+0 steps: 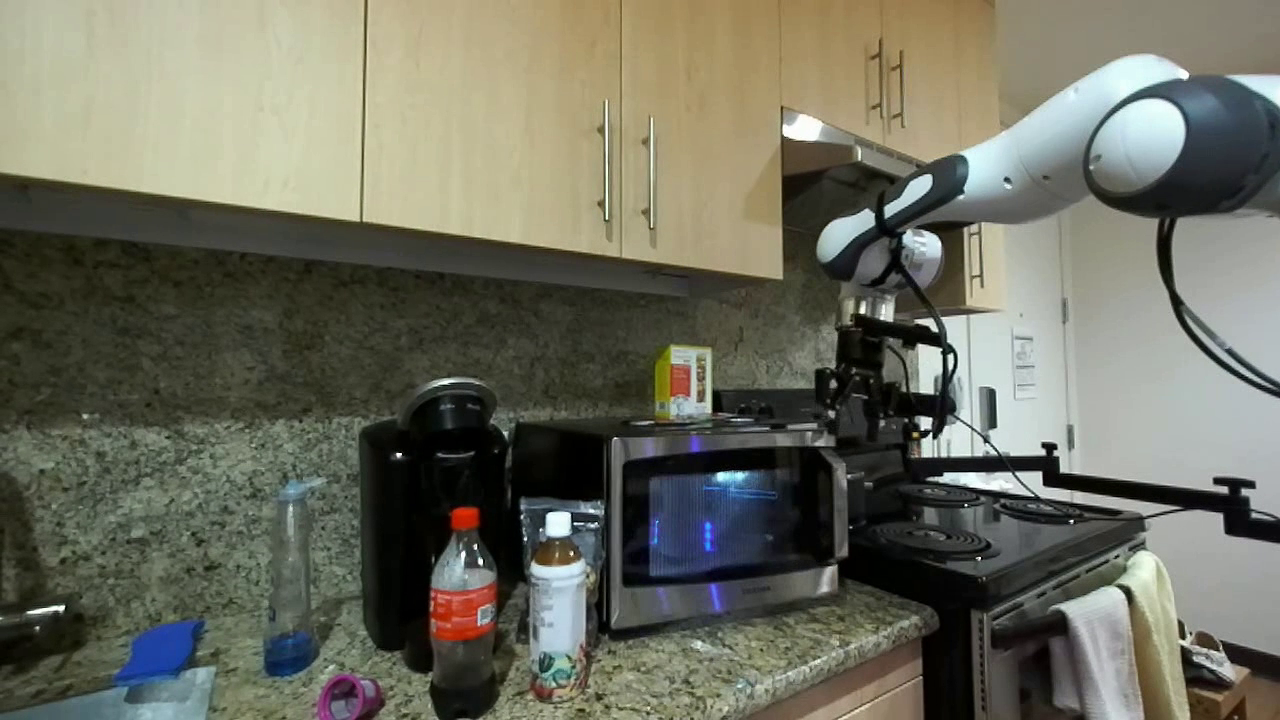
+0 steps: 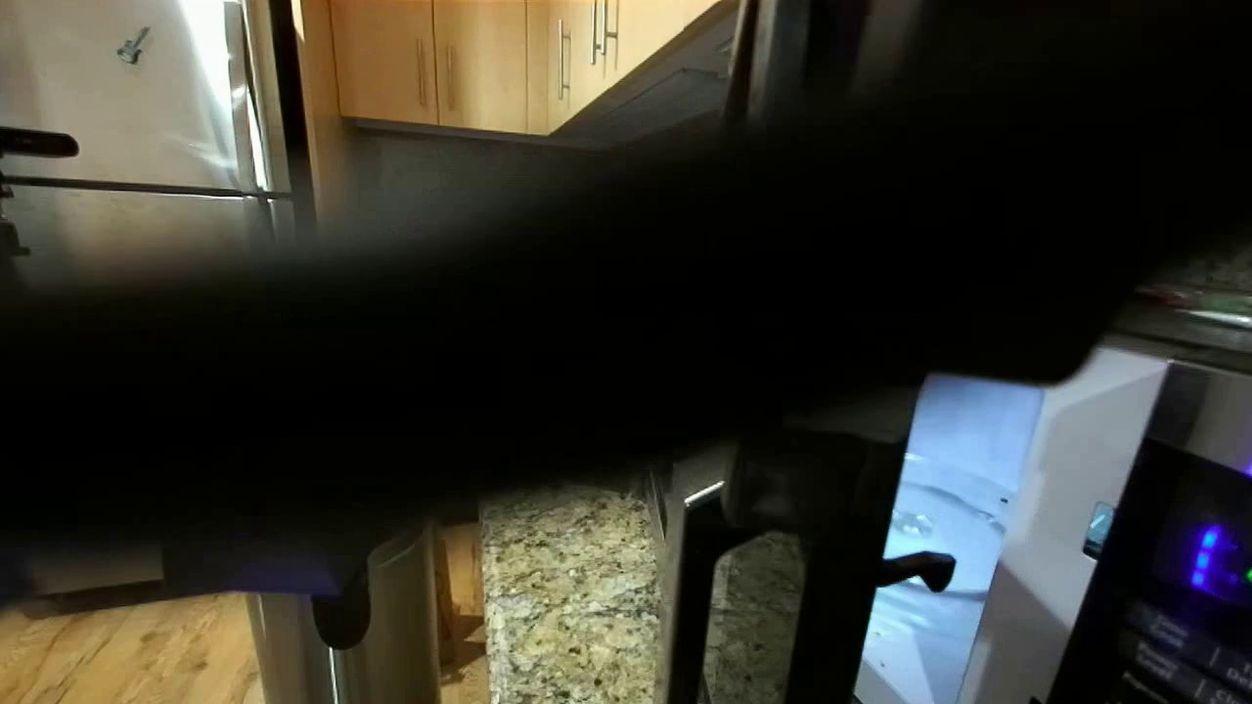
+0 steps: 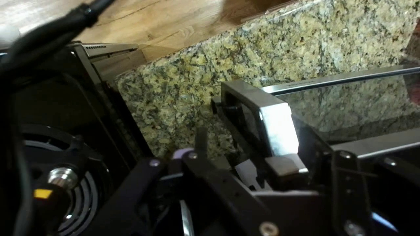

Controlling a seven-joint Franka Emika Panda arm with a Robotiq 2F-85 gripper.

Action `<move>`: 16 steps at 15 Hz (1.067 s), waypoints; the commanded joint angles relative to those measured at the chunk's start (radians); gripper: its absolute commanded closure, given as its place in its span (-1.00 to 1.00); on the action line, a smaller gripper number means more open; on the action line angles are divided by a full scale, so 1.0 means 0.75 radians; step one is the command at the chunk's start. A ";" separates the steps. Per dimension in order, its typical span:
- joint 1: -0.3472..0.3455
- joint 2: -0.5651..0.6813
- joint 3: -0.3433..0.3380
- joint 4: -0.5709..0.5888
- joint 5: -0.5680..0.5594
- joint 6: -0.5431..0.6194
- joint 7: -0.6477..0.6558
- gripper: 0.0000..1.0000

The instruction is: Open the microwave

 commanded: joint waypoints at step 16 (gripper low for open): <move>0.053 0.088 0.011 0.154 0.467 0.172 0.426 -1.00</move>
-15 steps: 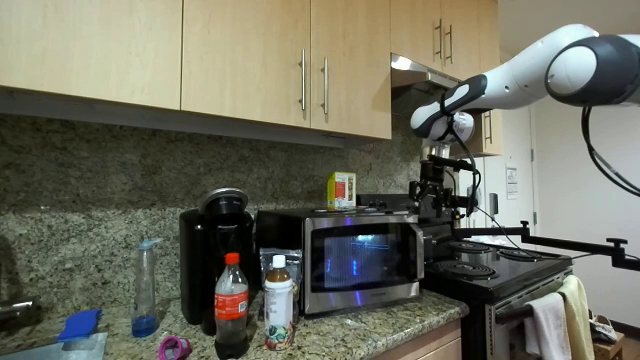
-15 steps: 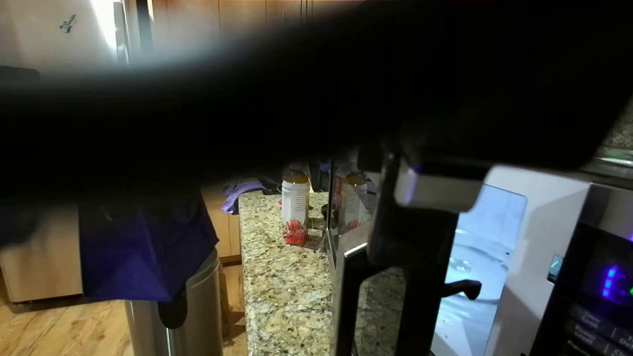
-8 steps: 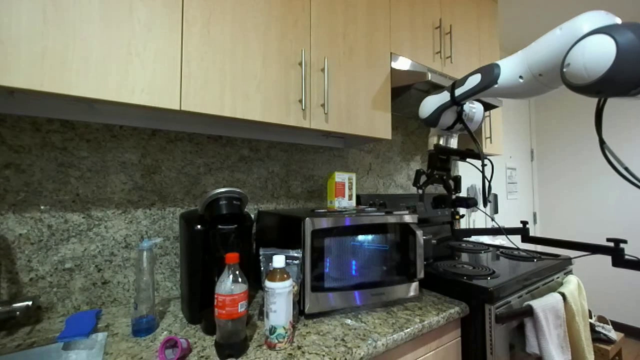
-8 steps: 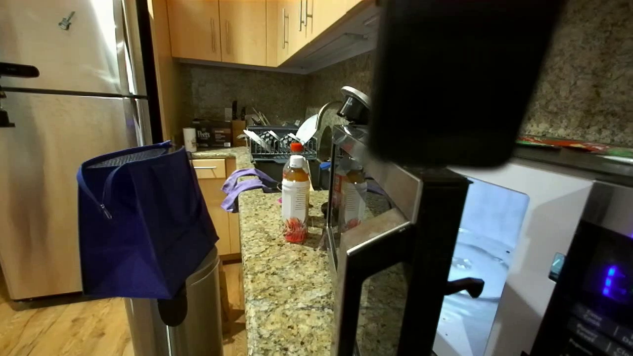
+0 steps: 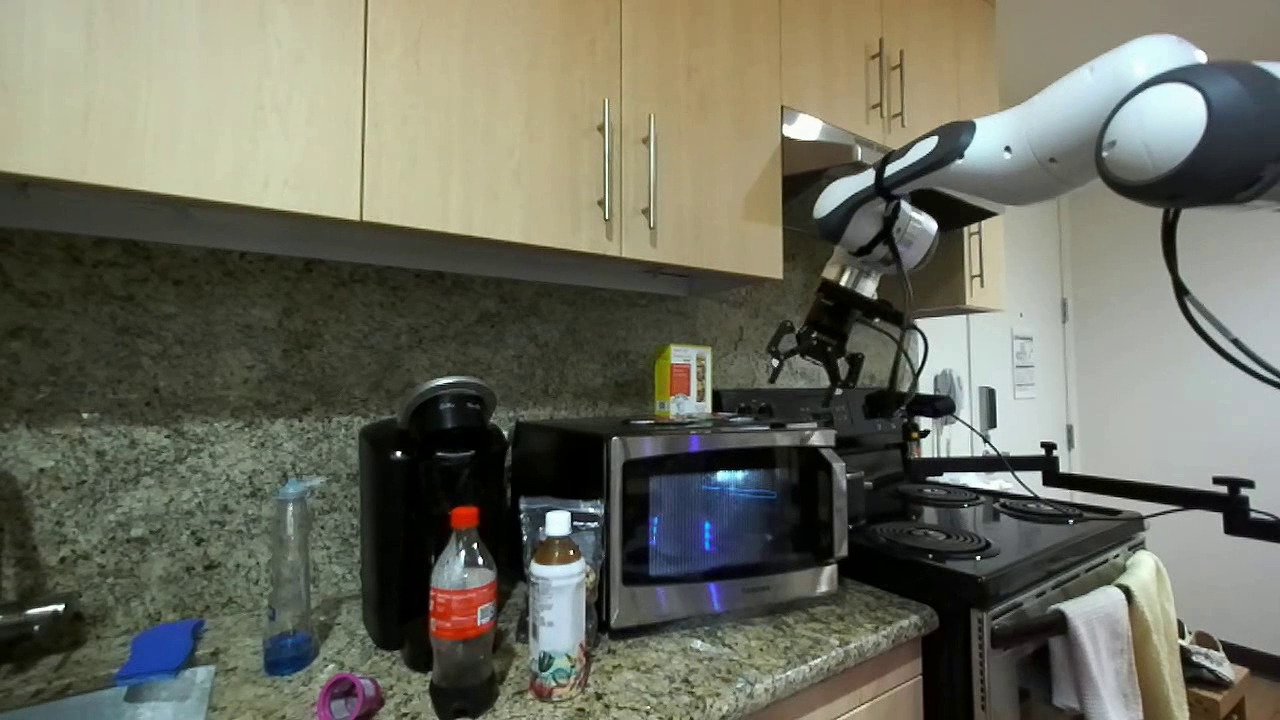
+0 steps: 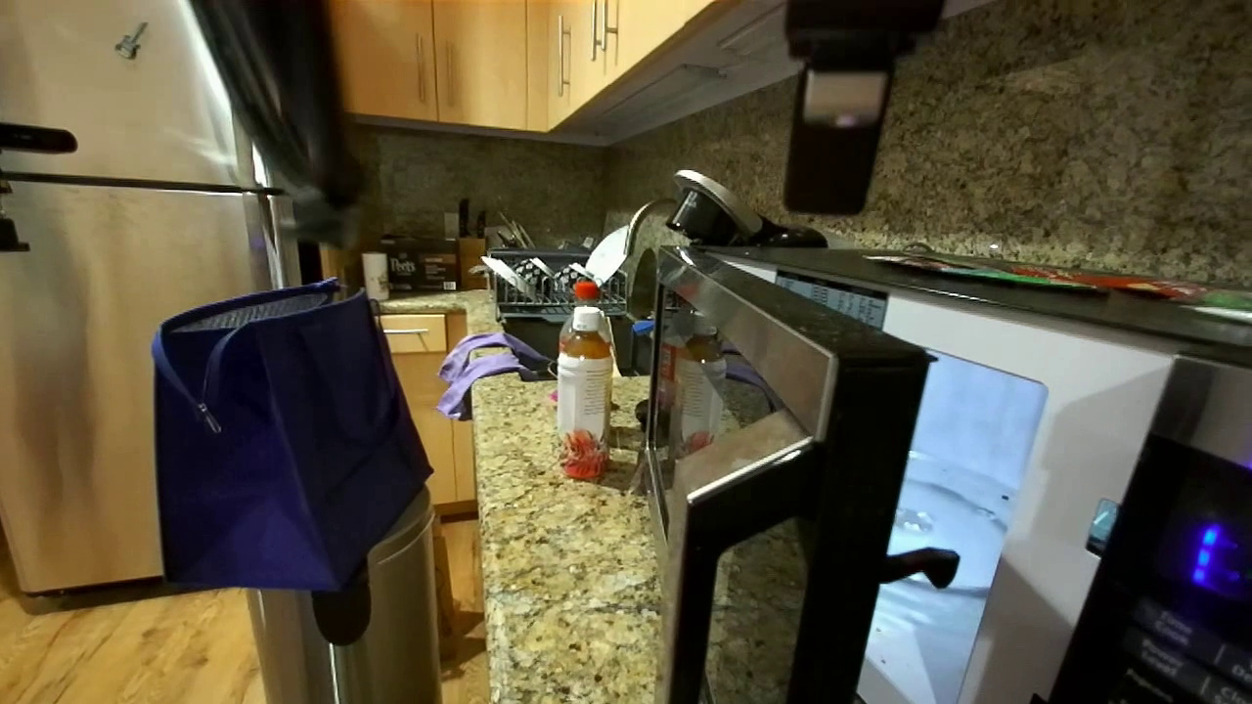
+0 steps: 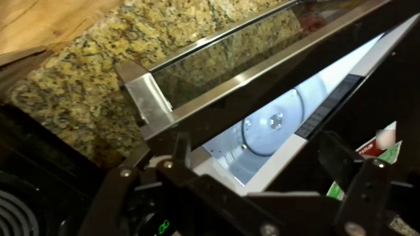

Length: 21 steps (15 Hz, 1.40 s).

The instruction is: Open the microwave

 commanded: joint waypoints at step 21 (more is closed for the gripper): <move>-0.091 0.284 0.027 0.193 0.219 -0.074 0.199 -1.00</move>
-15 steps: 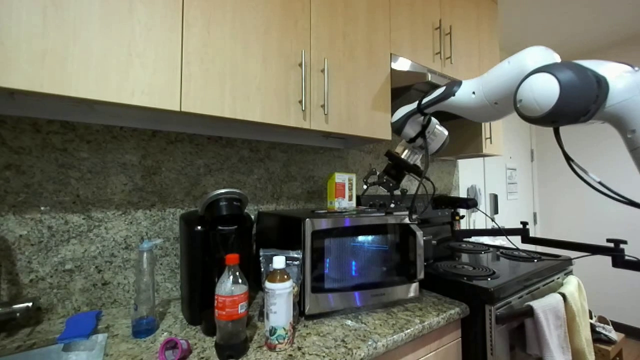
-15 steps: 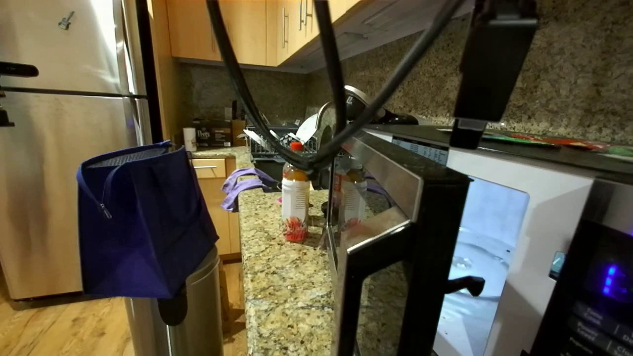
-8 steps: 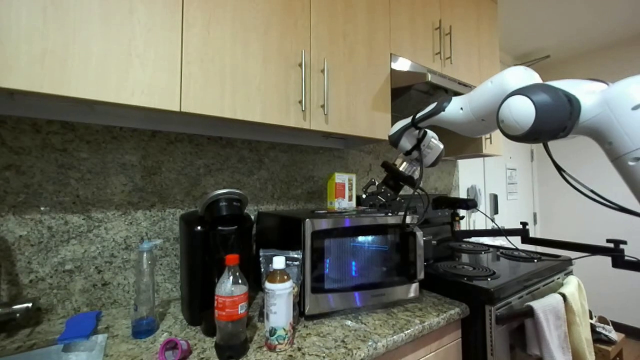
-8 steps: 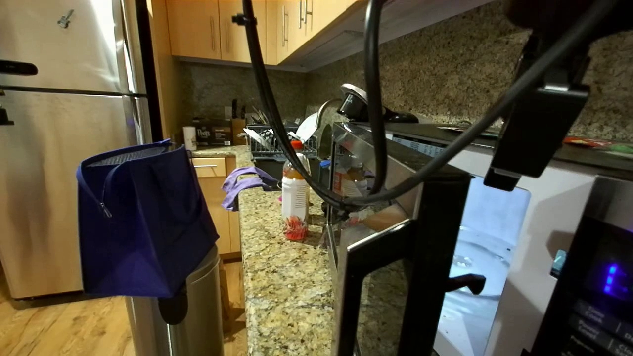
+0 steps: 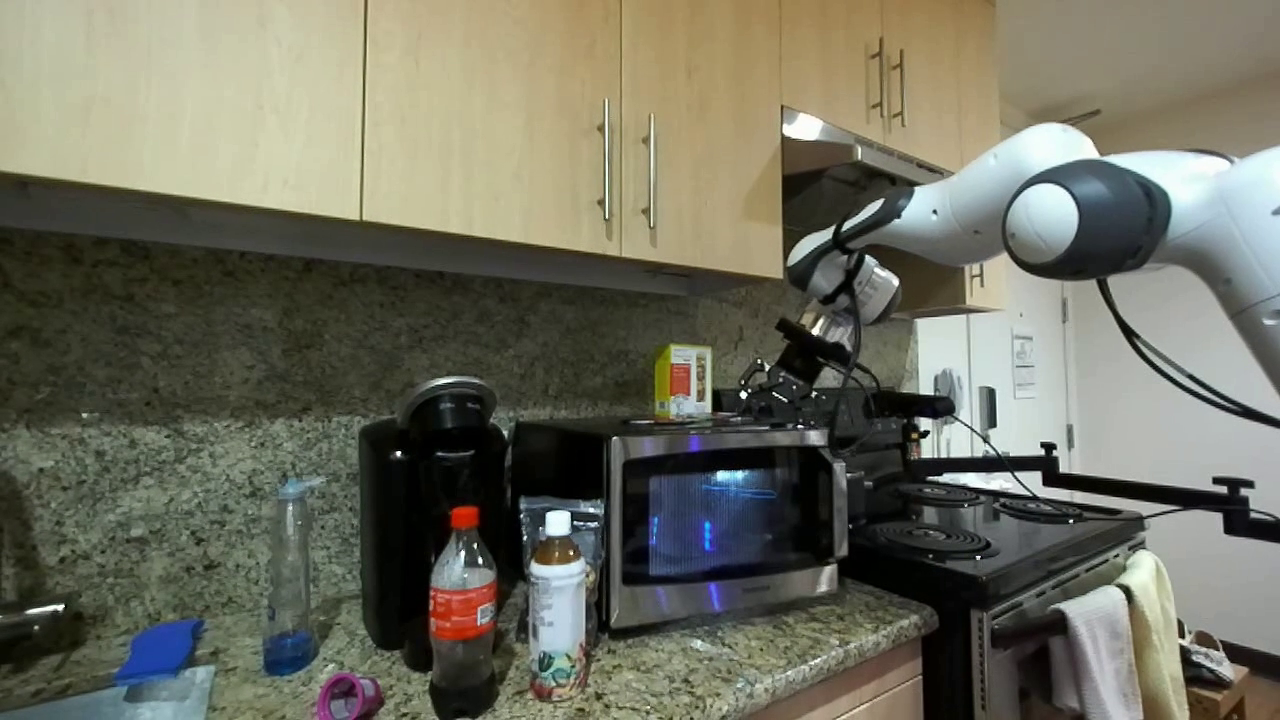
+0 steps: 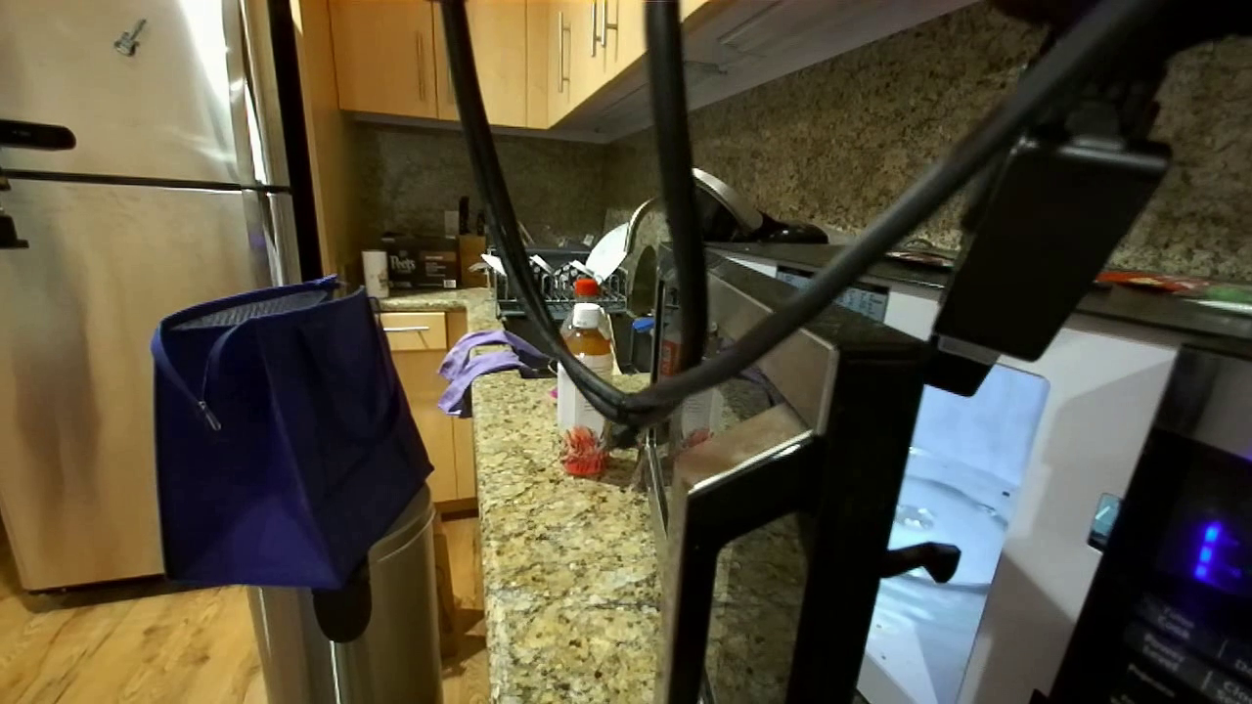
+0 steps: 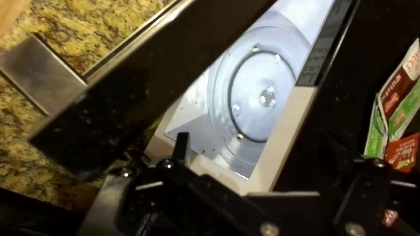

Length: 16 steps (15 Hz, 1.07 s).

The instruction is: Open the microwave

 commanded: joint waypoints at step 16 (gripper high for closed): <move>0.053 -0.255 0.002 -0.272 -0.335 -0.436 -0.117 -1.00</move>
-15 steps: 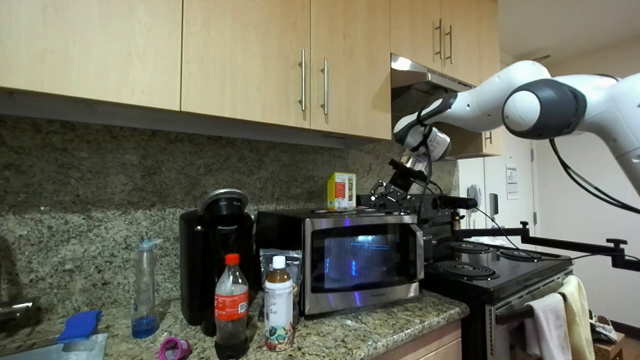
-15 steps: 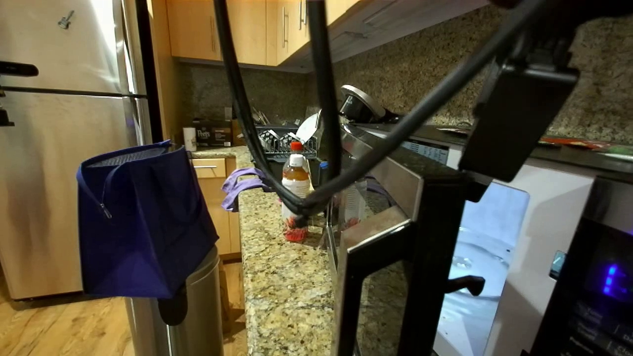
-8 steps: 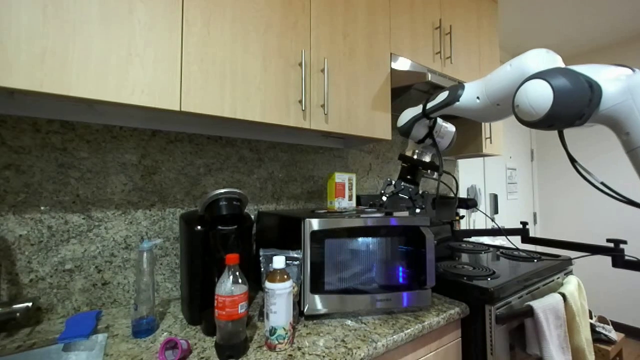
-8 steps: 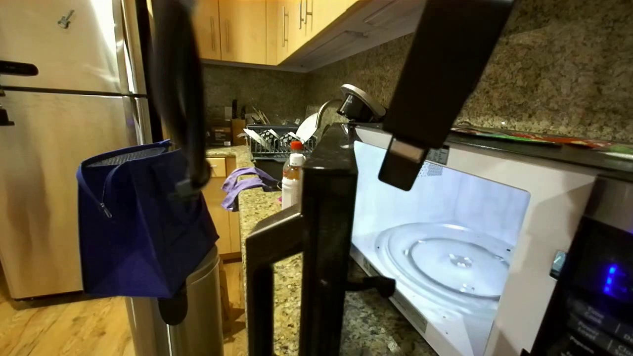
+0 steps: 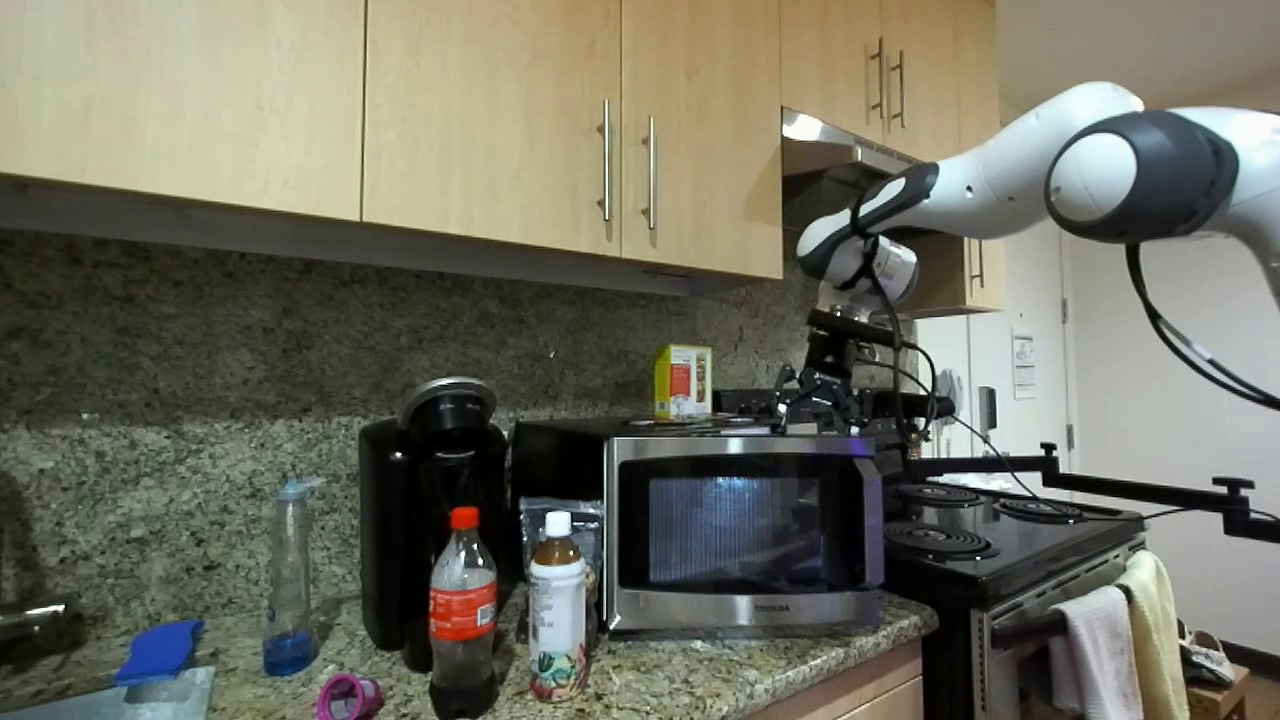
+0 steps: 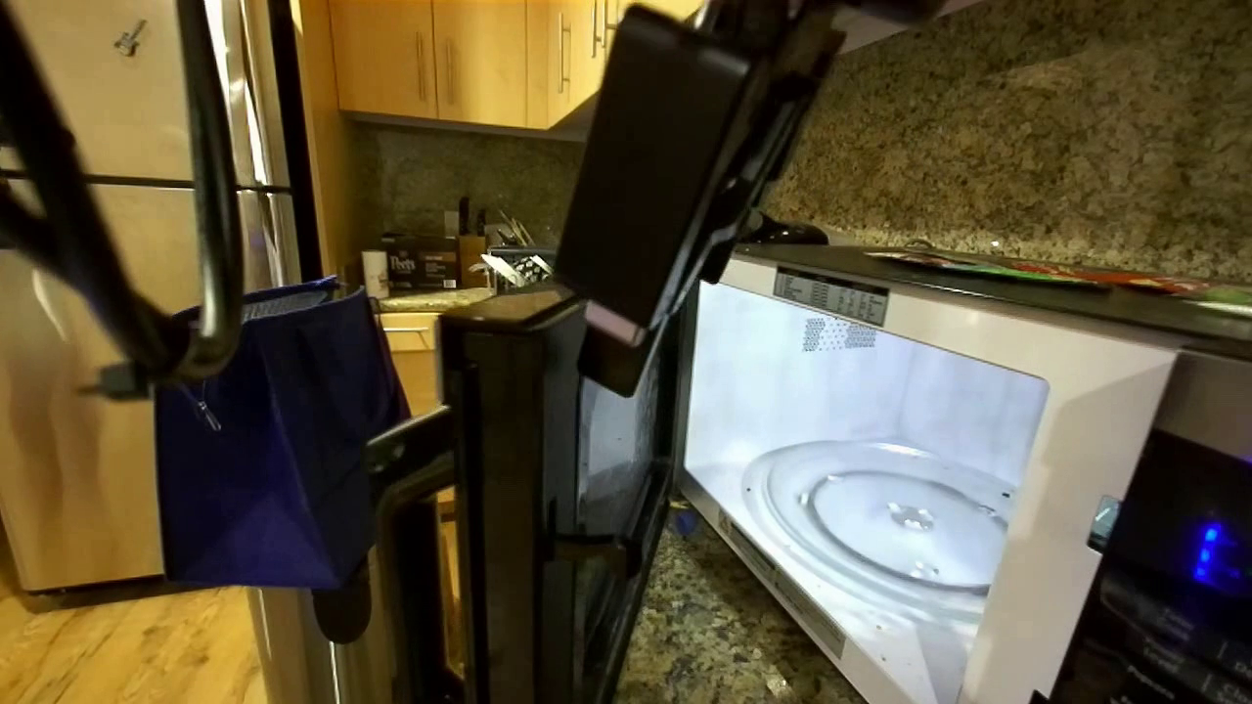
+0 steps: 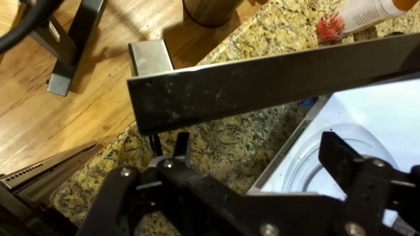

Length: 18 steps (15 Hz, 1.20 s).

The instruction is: Open the microwave

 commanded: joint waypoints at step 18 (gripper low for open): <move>0.096 -0.322 -0.001 -0.367 -0.096 0.492 -0.129 -1.00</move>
